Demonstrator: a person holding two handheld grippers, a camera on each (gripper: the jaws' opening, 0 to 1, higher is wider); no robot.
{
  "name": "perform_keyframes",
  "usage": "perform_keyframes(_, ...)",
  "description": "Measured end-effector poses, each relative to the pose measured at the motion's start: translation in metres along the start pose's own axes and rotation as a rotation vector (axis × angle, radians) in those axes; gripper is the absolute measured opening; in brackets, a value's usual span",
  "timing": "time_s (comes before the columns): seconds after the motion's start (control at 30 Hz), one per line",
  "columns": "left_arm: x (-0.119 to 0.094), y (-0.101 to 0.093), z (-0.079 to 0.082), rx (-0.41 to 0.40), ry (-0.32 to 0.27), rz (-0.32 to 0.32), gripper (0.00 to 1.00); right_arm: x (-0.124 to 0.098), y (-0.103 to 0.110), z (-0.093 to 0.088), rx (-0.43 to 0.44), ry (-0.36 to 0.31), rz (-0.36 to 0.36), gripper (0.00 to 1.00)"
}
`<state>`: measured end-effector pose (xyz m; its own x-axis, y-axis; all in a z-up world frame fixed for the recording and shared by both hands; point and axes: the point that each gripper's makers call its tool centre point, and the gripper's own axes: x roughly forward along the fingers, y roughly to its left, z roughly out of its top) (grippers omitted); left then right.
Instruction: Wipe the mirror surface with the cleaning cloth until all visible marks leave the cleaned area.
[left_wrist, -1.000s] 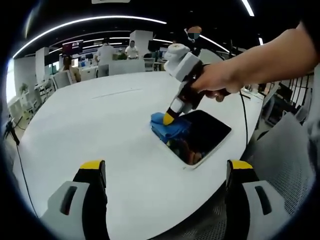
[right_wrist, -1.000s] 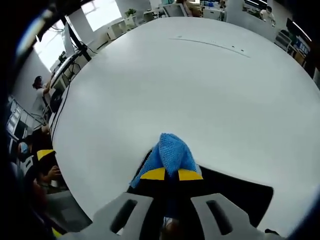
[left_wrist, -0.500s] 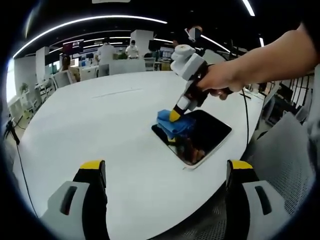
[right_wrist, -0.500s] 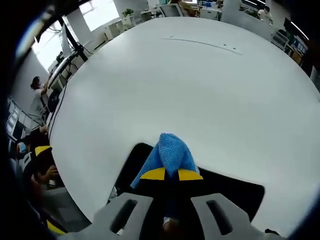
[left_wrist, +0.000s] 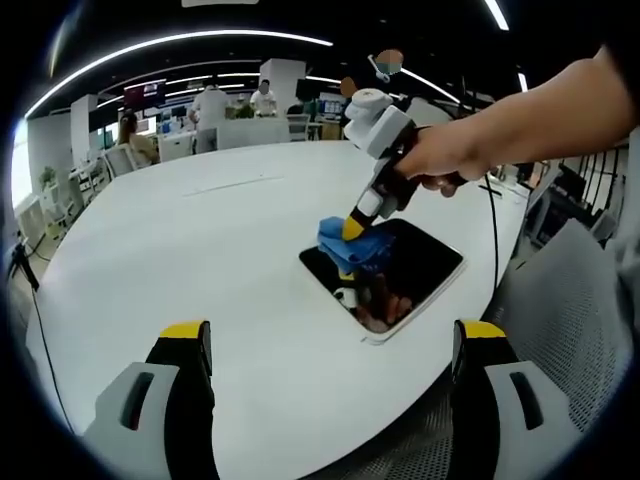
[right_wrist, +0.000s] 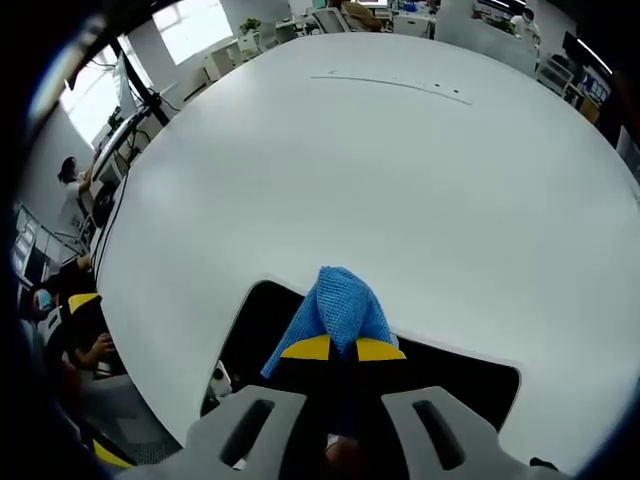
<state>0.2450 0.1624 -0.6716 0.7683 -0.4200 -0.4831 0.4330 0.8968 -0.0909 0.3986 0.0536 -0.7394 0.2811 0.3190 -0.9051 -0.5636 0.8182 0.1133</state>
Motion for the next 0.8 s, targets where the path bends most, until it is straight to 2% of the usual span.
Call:
perform_keyframes(0.33, 0.001, -0.003, 0.001, 0.009, -0.006, 0.002, 0.99, 0.004, -0.002, 0.001, 0.023, -0.011, -0.017, 0.0)
perform_keyframes(0.8, 0.0, 0.001, 0.001, 0.008, -0.008, 0.023, 0.99, -0.011, 0.01, -0.028, 0.05, 0.002, -0.014, 0.0)
